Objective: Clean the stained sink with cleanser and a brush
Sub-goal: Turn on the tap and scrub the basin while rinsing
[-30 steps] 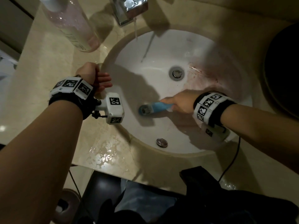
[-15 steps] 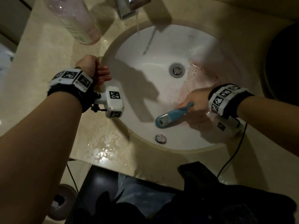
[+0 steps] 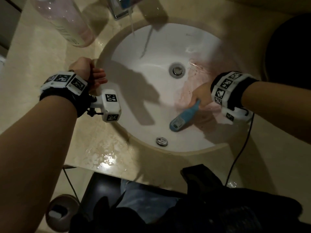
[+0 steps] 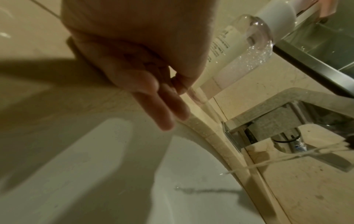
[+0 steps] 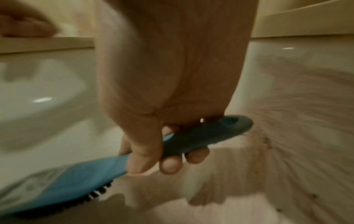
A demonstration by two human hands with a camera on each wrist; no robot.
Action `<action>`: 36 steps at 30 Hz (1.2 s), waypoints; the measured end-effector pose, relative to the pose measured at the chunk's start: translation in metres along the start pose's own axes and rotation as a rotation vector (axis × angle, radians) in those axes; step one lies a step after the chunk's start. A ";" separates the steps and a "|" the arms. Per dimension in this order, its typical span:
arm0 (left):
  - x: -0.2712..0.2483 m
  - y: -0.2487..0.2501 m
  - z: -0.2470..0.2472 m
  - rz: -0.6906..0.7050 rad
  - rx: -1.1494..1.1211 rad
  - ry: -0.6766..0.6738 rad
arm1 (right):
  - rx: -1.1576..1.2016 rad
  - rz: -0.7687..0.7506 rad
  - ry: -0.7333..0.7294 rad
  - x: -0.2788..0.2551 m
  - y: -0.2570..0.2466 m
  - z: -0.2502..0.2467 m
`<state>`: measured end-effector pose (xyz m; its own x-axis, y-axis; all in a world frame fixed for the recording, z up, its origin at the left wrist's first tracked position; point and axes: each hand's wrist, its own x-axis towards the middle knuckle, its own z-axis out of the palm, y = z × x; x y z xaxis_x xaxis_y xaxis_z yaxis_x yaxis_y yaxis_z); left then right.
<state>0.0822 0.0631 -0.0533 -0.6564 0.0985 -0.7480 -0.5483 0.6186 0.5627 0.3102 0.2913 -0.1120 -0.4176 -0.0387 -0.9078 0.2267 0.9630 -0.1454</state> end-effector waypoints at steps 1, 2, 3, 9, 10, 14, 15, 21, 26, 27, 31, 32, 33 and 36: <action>0.000 0.000 0.000 0.001 0.006 0.002 | 0.003 -0.032 -0.058 0.003 -0.002 0.003; 0.000 0.000 0.000 0.005 0.009 0.006 | 0.014 -0.051 -0.092 0.003 -0.004 0.005; -0.001 0.000 0.000 0.007 0.015 0.007 | 0.016 -0.073 -0.098 0.000 -0.007 0.003; -0.003 0.000 0.001 0.008 0.029 -0.022 | 0.160 -0.146 0.087 -0.001 -0.021 -0.014; -0.003 0.000 0.001 0.010 0.025 -0.024 | 0.202 -0.184 0.046 0.000 -0.024 -0.015; -0.003 0.002 0.000 0.005 0.039 -0.046 | 0.118 -0.141 -0.088 0.005 -0.028 -0.008; -0.004 0.002 0.000 0.001 0.036 -0.066 | 0.094 -0.079 -0.031 0.003 -0.025 -0.010; -0.003 0.002 0.001 -0.009 0.020 -0.077 | 0.005 0.130 0.156 -0.011 -0.017 -0.027; -0.003 0.002 0.000 -0.006 0.064 -0.035 | 0.112 -0.064 0.158 -0.022 -0.057 -0.022; -0.003 0.002 0.000 0.005 0.061 -0.038 | 0.138 -0.090 0.158 -0.022 -0.067 -0.021; -0.001 0.000 -0.002 0.064 0.022 -0.026 | 0.166 -0.167 0.169 -0.013 -0.089 -0.017; -0.001 0.000 -0.002 0.064 0.017 -0.036 | 0.141 -0.160 0.153 -0.012 -0.086 -0.017; -0.001 0.000 -0.002 0.053 0.023 -0.061 | 0.106 -0.131 0.131 -0.013 -0.080 -0.018; -0.003 0.001 -0.002 0.036 0.018 -0.096 | 0.004 -0.007 0.056 -0.021 -0.053 -0.019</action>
<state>0.0831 0.0617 -0.0499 -0.6223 0.1946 -0.7582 -0.5154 0.6272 0.5840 0.2905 0.2466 -0.0776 -0.4677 -0.0301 -0.8834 0.2269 0.9618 -0.1529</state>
